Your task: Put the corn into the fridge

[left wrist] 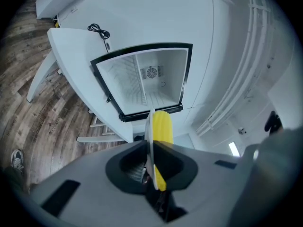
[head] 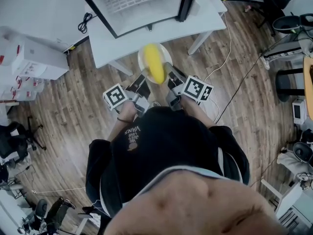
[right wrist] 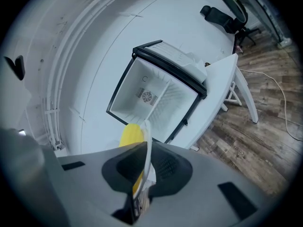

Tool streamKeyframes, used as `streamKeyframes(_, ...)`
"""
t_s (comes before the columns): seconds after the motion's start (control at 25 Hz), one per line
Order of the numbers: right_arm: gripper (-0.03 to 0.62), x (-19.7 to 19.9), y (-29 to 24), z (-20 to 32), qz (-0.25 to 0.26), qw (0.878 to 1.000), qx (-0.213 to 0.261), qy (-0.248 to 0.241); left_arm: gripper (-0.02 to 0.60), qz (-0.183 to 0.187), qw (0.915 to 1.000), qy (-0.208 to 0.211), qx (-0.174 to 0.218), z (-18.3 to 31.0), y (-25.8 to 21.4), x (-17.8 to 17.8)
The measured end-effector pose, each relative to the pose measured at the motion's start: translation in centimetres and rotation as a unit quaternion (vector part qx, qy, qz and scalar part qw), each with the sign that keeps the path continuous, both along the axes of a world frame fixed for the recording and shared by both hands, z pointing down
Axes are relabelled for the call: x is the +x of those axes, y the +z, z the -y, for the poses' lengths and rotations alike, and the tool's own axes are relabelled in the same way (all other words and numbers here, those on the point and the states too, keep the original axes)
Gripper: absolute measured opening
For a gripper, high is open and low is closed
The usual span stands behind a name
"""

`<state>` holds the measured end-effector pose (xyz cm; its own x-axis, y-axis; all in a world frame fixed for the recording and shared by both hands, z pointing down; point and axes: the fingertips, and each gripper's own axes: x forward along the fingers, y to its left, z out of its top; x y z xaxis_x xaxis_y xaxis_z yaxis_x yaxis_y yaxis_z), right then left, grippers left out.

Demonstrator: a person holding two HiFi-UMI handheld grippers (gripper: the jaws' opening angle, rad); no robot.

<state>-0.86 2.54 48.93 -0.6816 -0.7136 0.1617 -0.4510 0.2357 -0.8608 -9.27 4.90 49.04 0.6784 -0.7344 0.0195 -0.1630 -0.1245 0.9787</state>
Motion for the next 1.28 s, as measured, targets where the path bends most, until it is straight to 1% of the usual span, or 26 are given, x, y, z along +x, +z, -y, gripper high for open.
streamKeyframes(0.28, 0.026, 0.2, 0.2, 1.3, -0.002, 1.000, -0.002, 0.010, 0.034, -0.005, 0.9999, 0.010, -0.003, 1.5, 0.4, 0.2)
streamKeyframes(0.52, 0.026, 1.0, 0.4, 2.6, -0.004, 1.000, -0.003, 0.005, 0.034, -0.009, 0.9999, 0.004, -0.004, 2.7, 0.6, 0.9)
streamKeyframes(0.72, 0.026, 2.0, 0.2, 5.3, -0.006, 1.000, -0.001, -0.009, 0.035, -0.003, 0.9999, -0.010, -0.002, 5.3, 0.4, 2.0)
streamKeyframes(1.0, 0.027, 3.2, -0.4, 8.7, -0.011, 0.999, 0.007, -0.032, 0.035, -0.011, 0.9994, -0.032, -0.001, 8.2, 0.0, 3.4)
streamKeyframes(1.28, 0.028, 5.0, -0.1, 11.8, -0.012, 0.998, 0.005, -0.055, 0.035, -0.014, 0.9984, -0.055, -0.002, 11.0, 0.1, 5.3)
